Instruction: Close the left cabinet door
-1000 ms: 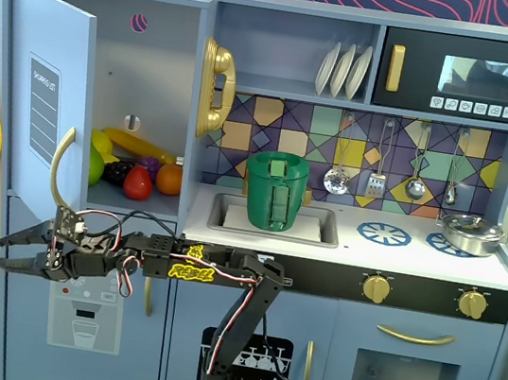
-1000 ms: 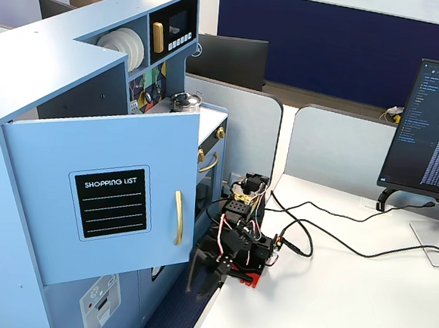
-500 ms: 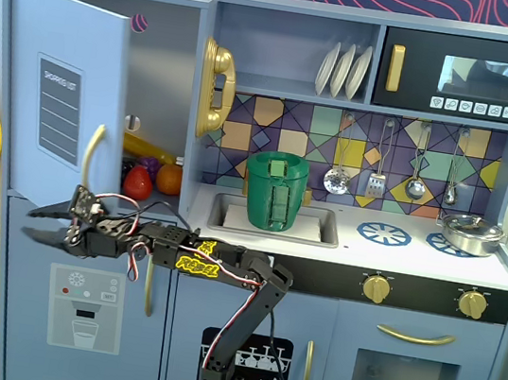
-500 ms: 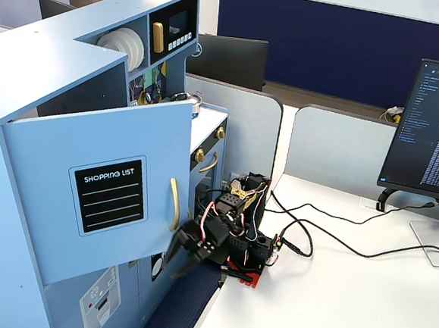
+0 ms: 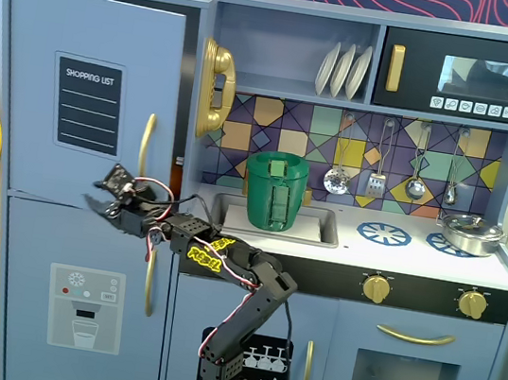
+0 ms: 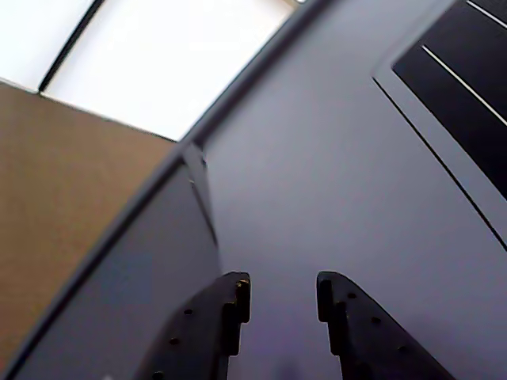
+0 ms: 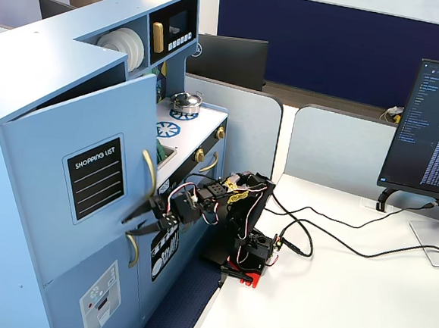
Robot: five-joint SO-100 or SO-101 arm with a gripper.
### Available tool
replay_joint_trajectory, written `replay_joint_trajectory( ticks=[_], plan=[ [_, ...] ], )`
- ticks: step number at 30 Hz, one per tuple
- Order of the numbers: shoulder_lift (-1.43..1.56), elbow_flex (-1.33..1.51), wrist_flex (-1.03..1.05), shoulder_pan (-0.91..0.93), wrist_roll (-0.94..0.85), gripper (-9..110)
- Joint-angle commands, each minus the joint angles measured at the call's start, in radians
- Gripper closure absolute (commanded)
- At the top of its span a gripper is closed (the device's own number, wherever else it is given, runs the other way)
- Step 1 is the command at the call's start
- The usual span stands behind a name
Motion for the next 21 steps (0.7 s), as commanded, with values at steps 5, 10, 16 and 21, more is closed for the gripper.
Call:
replay_joint_trajectory(
  ticks=[5,10,16,21],
  plan=[
    [0.015,-0.012,-0.098,0.138,-0.005,101],
    [-0.02,-0.017,-0.126,0.212,-0.021,101],
    [-0.038,-0.009,-0.152,0.252,-0.031,101],
    [0.054,0.057,-0.12,0.187,0.018,101]
  ],
)
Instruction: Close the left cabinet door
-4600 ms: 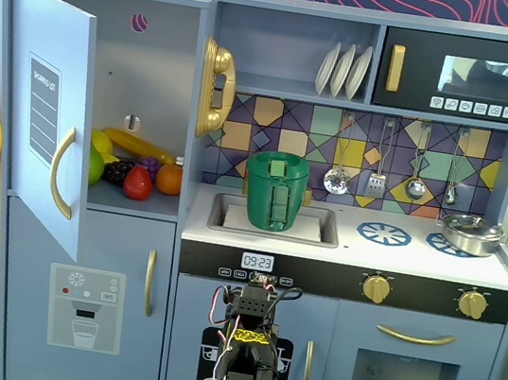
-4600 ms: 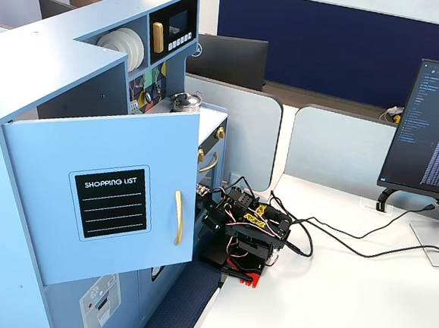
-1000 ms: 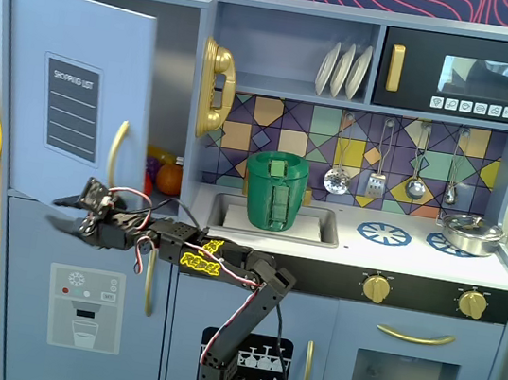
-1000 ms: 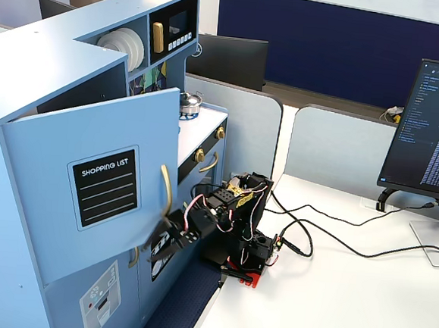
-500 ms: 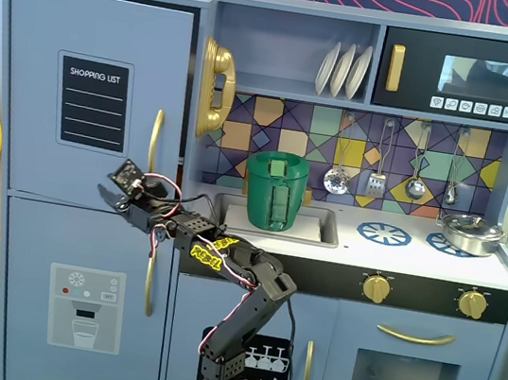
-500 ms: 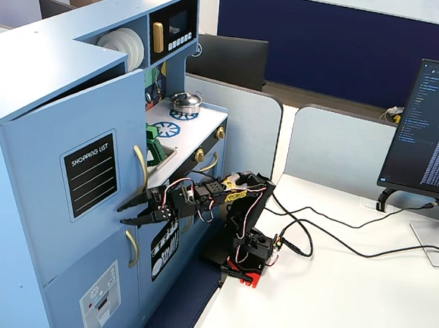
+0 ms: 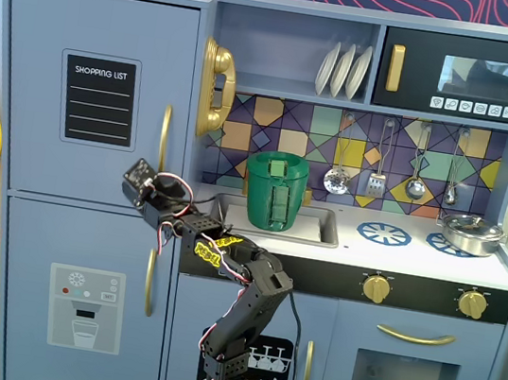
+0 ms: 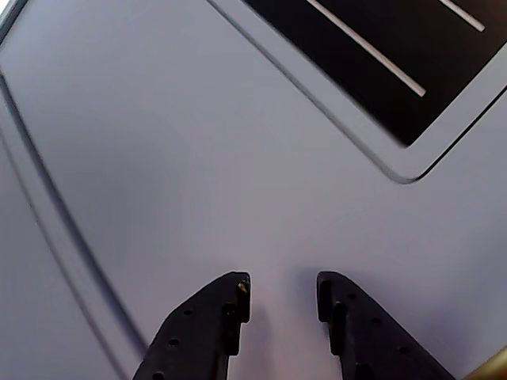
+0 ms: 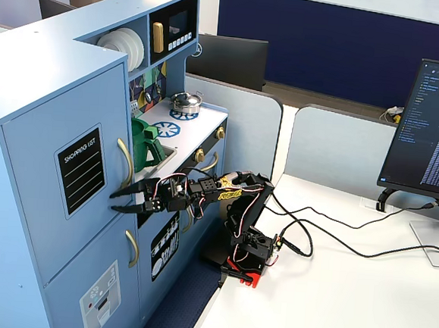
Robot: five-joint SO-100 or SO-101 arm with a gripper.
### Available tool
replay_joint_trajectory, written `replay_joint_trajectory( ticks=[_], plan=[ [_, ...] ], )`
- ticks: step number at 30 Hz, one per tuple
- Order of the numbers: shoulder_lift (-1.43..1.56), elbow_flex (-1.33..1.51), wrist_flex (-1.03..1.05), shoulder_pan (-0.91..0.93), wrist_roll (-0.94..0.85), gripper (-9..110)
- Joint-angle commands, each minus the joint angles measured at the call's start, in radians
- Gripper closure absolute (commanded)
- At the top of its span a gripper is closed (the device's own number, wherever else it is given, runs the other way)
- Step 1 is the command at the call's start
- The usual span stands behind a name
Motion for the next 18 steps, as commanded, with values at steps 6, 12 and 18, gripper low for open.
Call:
replay_joint_trajectory(
  ticks=[6,12,18],
  plan=[
    [0.364,0.186,0.222,-0.084,0.169,101],
    [0.591,0.345,0.637,0.31,0.25,101],
    [0.782,0.614,0.931,0.738,0.413,101]
  ],
)
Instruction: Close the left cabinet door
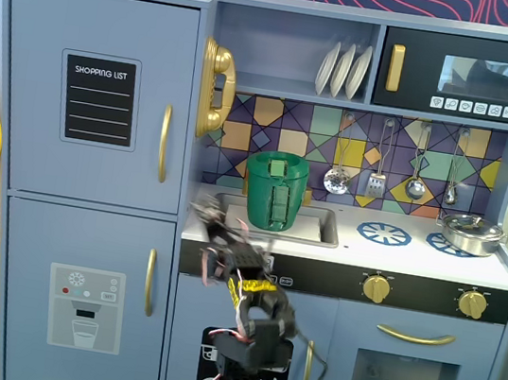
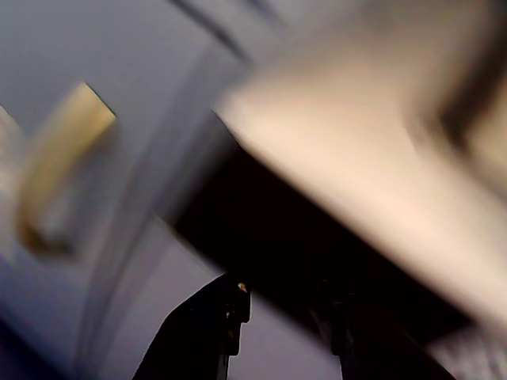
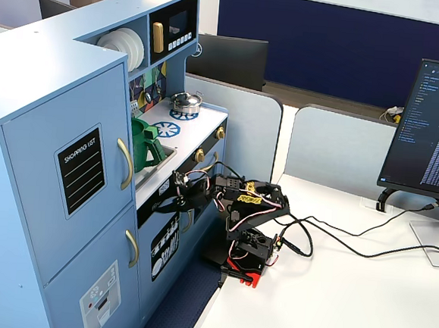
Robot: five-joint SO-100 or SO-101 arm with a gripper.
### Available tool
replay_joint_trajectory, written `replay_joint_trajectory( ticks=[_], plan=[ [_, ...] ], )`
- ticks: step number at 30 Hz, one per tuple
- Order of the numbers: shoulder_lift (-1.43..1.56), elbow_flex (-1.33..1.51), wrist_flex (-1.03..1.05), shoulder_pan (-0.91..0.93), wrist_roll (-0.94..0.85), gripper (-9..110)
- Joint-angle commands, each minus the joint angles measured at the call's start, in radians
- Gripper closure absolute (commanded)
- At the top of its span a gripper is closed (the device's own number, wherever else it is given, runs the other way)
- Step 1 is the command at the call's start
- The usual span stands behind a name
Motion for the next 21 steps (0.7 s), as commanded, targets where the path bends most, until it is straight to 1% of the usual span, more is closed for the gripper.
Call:
replay_joint_trajectory(
  ticks=[1,6,9,13,17,21],
  plan=[
    [0.181,0.153,0.221,0.261,0.123,101],
    [0.411,0.364,0.486,0.345,0.259,101],
    [0.462,0.42,0.572,0.347,0.342,101],
    [0.466,0.426,0.69,0.313,0.439,101],
    [0.472,0.428,0.853,0.308,0.413,101],
    [0.472,0.428,0.939,0.313,0.476,101]
  ],
)
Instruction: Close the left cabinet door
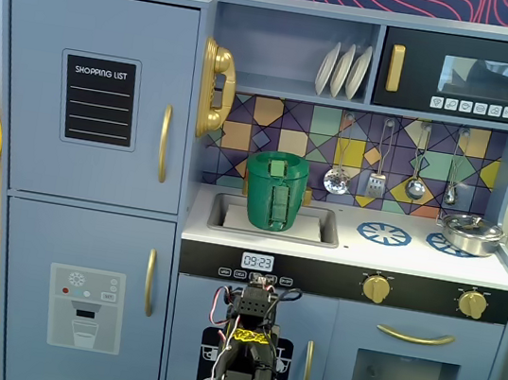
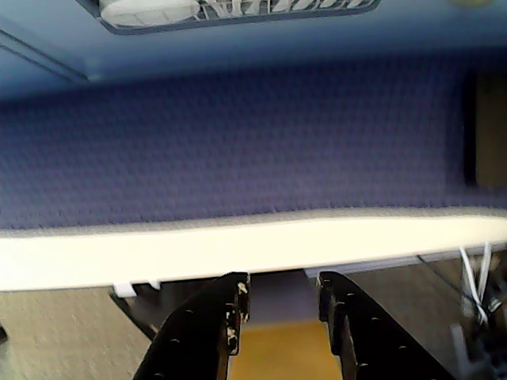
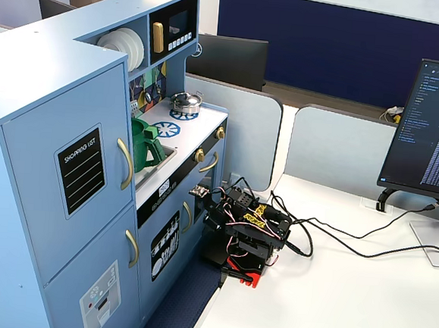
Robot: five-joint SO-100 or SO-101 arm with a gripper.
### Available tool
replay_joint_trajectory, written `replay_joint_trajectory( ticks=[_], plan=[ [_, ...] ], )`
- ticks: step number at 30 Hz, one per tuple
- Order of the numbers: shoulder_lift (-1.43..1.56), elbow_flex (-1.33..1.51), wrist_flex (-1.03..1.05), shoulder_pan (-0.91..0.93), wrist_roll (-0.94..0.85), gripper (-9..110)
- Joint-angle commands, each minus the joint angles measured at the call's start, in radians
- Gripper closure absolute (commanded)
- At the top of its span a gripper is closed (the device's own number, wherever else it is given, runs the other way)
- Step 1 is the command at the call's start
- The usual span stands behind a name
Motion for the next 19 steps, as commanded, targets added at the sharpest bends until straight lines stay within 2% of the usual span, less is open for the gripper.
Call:
replay_joint_trajectory(
  ticks=[1,19],
  plan=[
    [-0.003,0.008,0.169,-0.006,0.1,101],
    [-0.003,0.008,0.167,-0.003,0.098,97]
  ],
)
